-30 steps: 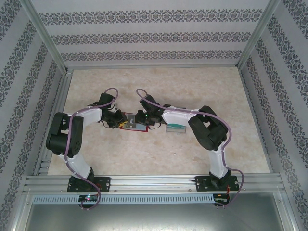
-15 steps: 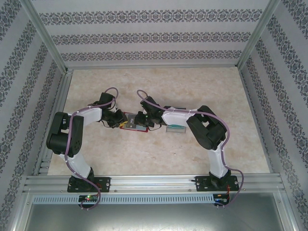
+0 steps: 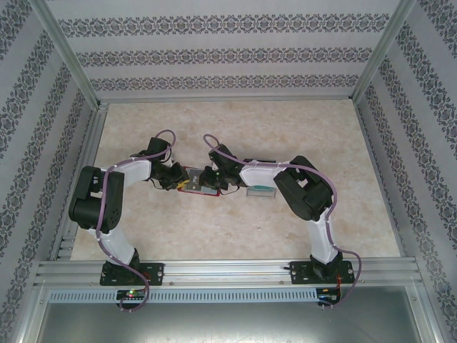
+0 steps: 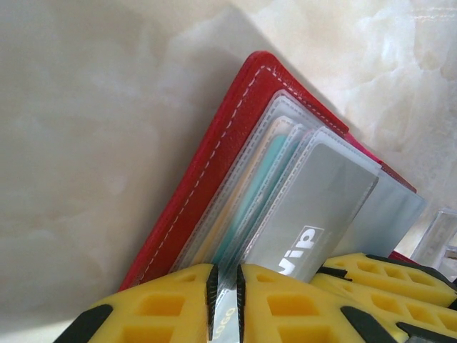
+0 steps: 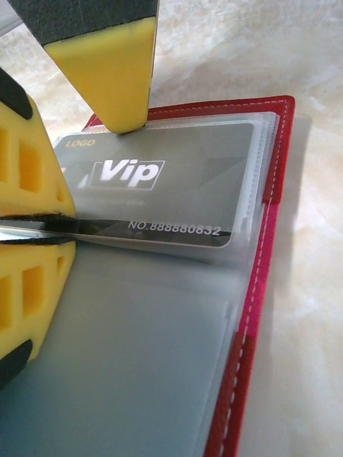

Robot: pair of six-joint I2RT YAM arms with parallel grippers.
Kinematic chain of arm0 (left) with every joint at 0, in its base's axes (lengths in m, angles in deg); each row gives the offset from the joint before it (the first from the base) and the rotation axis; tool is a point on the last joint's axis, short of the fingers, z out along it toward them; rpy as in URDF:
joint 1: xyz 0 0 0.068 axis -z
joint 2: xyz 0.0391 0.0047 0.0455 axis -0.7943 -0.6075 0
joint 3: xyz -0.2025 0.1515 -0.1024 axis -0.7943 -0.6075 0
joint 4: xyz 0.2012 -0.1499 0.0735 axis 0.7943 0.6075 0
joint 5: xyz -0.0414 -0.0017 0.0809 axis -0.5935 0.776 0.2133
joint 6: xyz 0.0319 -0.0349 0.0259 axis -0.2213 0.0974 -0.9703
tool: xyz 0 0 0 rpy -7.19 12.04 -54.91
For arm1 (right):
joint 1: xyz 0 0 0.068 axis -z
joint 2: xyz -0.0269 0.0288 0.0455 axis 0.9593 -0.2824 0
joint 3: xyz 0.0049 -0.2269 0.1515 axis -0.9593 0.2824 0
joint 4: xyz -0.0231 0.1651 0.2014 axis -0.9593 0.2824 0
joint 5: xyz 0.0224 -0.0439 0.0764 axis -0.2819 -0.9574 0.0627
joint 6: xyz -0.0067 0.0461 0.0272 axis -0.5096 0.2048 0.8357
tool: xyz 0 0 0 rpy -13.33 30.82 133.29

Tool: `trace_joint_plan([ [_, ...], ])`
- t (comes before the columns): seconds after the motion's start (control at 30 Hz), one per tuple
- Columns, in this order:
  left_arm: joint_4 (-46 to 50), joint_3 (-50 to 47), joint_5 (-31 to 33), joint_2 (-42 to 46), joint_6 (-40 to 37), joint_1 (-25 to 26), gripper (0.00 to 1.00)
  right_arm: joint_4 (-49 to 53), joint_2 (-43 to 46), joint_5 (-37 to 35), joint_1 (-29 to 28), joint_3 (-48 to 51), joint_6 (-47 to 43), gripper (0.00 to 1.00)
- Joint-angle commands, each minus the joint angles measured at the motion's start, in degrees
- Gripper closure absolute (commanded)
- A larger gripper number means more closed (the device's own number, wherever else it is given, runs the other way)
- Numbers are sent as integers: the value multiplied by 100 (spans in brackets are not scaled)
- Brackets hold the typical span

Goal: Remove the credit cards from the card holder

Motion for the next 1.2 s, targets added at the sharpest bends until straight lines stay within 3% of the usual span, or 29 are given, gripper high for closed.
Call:
trace_joint_plan([
  [0.0, 377, 50, 145, -185, -116, 6, 81, -165, -130, 113, 31, 120, 74, 84],
  [0.17, 399, 57, 148, -195, -115, 11, 81, -217, -86, 114, 30, 182, 82, 100],
  [0.5, 747, 145, 535, -264, -132, -7, 97, -276, 256, -63, 123, 643, 76, 100],
  [0.87, 789, 174, 511, -318, -147, -4, 98, -337, 274, -1, 171, 712, 91, 100],
  [1.17, 931, 415, 407, -30, -339, -5, 92, -185, 175, -6, 178, 424, -17, 100],
])
